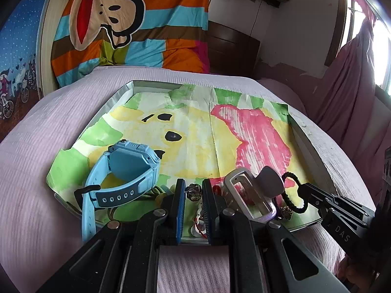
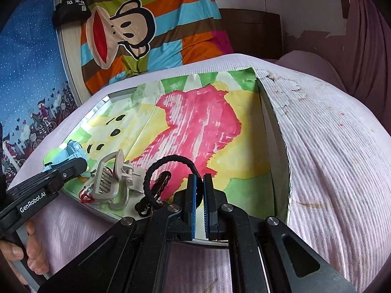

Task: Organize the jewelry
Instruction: 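Carry the hair tie into the grey tray and open both tools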

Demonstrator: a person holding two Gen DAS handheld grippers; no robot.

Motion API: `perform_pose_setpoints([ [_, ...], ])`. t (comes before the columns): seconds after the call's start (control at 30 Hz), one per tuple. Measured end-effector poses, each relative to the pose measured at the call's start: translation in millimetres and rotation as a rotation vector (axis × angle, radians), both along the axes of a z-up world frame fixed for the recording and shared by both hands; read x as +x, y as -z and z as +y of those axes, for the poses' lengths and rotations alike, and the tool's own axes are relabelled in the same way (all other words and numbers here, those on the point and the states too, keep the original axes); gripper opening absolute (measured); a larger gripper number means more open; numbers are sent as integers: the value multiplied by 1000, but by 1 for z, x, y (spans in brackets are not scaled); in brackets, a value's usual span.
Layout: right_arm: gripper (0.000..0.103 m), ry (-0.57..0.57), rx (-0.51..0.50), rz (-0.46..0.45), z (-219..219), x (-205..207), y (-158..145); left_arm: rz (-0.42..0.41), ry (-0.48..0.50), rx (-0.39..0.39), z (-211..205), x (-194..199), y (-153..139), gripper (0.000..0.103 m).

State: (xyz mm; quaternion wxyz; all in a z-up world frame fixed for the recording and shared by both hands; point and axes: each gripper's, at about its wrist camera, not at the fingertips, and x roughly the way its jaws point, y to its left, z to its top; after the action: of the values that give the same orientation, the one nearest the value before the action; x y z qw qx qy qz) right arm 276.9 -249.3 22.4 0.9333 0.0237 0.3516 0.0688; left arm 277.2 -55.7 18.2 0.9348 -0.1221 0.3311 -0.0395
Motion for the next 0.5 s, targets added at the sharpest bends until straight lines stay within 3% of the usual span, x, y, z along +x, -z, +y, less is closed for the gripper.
perform_pose_setpoints([
  [0.2, 6, -10, -19, -4, 5, 0, 0, 19, 24, 9, -1, -3, 5, 13],
  [0.33, 8, -22, -15, -27, 5, -5, -1, 7, 20, -1, 2, -9, 1, 30],
  [0.43, 18, -33, -15, -48, 6, -11, -3, -21, 16, -17, 6, -17, -3, 44],
  [0.5, 25, -33, -13, -67, 6, -18, -4, -38, 18, -9, 6, -22, -6, 48],
])
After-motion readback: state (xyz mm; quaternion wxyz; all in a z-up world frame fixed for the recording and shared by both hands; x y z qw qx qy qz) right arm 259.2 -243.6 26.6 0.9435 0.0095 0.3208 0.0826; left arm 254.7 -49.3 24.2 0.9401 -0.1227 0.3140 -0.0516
